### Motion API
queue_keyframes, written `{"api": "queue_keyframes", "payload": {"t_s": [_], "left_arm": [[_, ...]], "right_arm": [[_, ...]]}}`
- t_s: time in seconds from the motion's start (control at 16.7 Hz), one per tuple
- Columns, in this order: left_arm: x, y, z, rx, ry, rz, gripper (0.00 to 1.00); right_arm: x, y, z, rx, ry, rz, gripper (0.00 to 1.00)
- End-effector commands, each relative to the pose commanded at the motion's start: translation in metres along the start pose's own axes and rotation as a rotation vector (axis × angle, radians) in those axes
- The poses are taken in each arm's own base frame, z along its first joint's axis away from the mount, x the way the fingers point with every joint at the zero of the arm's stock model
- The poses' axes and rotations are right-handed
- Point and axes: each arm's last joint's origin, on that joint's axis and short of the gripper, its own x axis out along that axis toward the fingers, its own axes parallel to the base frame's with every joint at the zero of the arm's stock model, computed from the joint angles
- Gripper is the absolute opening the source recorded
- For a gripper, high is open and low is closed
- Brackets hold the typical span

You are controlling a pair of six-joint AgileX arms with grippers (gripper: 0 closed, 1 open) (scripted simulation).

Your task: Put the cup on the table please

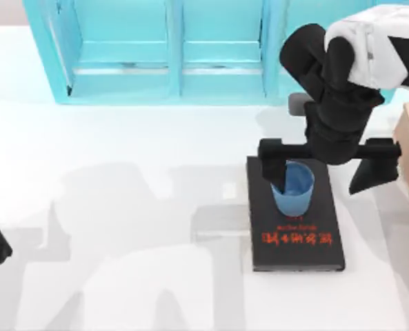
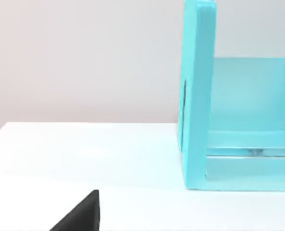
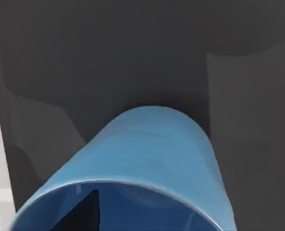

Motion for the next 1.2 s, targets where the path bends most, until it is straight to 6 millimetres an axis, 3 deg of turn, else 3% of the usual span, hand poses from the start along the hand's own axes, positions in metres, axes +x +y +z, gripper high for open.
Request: {"api": "queue_keyframes", "payload": {"t_s": [0.3,1.08,1.2], "left_arm": [[0.0000,0.0000,0.0000,0.000,0.000,0.000,1.00],[0.0000,0.0000,0.0000,0.000,0.000,0.000,1.00],[0.0000,0.0000,0.0000,0.000,0.000,0.000,1.00]], "right_arm": [[0.0084,-0.0009,-0.0014,0.000,0.003,-0.002,1.00],[0.0084,-0.0009,-0.0014,0.000,0.003,-0.002,0.02],[0.0084,-0.0009,-0.0014,0.000,0.003,-0.002,0.00]]}}
